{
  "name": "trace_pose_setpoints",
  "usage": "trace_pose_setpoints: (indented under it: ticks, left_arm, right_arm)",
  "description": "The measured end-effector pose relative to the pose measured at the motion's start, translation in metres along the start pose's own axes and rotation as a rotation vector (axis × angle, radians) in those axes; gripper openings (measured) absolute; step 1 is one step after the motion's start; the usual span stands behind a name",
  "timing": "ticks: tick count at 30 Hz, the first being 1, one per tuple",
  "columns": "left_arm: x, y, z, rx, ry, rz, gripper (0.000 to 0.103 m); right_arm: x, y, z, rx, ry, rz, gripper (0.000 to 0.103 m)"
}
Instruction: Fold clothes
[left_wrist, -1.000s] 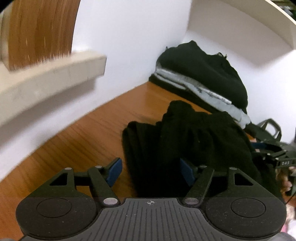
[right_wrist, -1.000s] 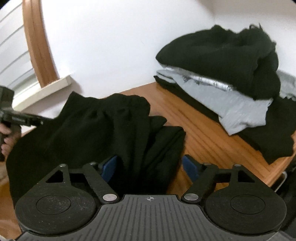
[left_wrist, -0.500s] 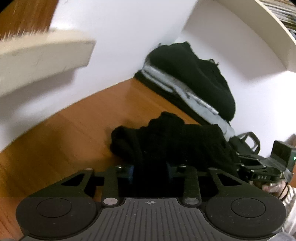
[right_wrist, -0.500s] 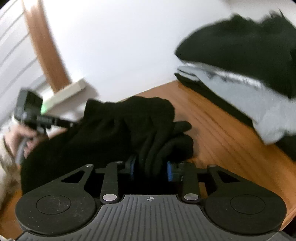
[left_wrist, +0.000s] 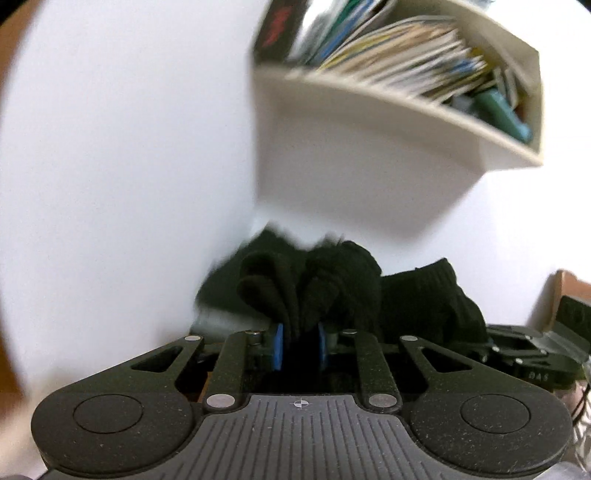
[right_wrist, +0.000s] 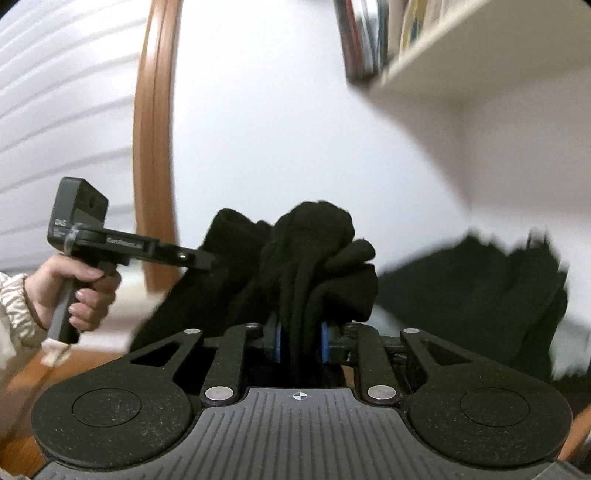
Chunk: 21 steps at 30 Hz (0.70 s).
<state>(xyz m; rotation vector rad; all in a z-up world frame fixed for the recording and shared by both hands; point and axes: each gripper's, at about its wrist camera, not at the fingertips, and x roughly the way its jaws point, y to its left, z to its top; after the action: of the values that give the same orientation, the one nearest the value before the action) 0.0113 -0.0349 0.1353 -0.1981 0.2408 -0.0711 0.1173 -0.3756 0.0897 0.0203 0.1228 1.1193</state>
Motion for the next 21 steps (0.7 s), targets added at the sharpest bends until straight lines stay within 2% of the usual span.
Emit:
trace_pose_setpoints:
  ticks: [2,5,9,10,11,12,13,14,15,17,18,19,21]
  left_arm:
    - [0.024,-0.008,0.034,0.028,-0.036,-0.008,0.018]
    - [0.068,-0.019,0.088,0.068,-0.067,-0.018,0.018]
    - [0.169,-0.026,0.152,0.113,-0.033,0.004,0.019]
    - [0.198,-0.025,0.163,0.120,-0.015,0.018,0.023]
    - [0.233,-0.024,0.171,0.134,0.015,0.062,0.029]
    - [0.267,-0.023,0.173,0.157,0.056,0.132,0.039]
    - [0.290,-0.021,0.169,0.171,0.090,0.176,0.040]
    - [0.306,-0.020,0.161,0.174,0.119,0.198,0.039]
    - [0.323,-0.018,0.154,0.176,0.148,0.220,0.039]
    - [0.332,-0.017,0.141,0.174,0.166,0.222,0.045]
    - [0.329,-0.019,0.136,0.185,0.163,0.228,0.060]
    - [0.325,-0.021,0.130,0.196,0.160,0.233,0.070]
    - [0.311,-0.025,0.123,0.194,0.144,0.233,0.076]
  right_arm:
    - [0.004,-0.016,0.021,-0.008,-0.045,-0.026,0.020]
    - [0.015,-0.060,0.053,0.036,-0.111,-0.071,0.020]
    - [0.048,-0.140,0.084,0.157,-0.127,-0.147,0.020]
    - [0.059,-0.159,0.087,0.183,-0.121,-0.188,0.022]
    - [0.075,-0.179,0.085,0.189,-0.095,-0.243,0.029]
    - [0.092,-0.200,0.082,0.191,-0.065,-0.300,0.036]
    - [0.110,-0.218,0.077,0.185,0.001,-0.330,0.060]
    - [0.123,-0.232,0.068,0.181,0.055,-0.359,0.072]
    - [0.135,-0.246,0.058,0.177,0.104,-0.389,0.071]
    - [0.139,-0.254,0.045,0.141,0.122,-0.387,0.073]
    - [0.136,-0.255,0.041,0.146,0.109,-0.380,0.074]
    - [0.132,-0.255,0.037,0.155,0.093,-0.375,0.079]
    - [0.124,-0.246,0.034,0.145,0.061,-0.360,0.083]
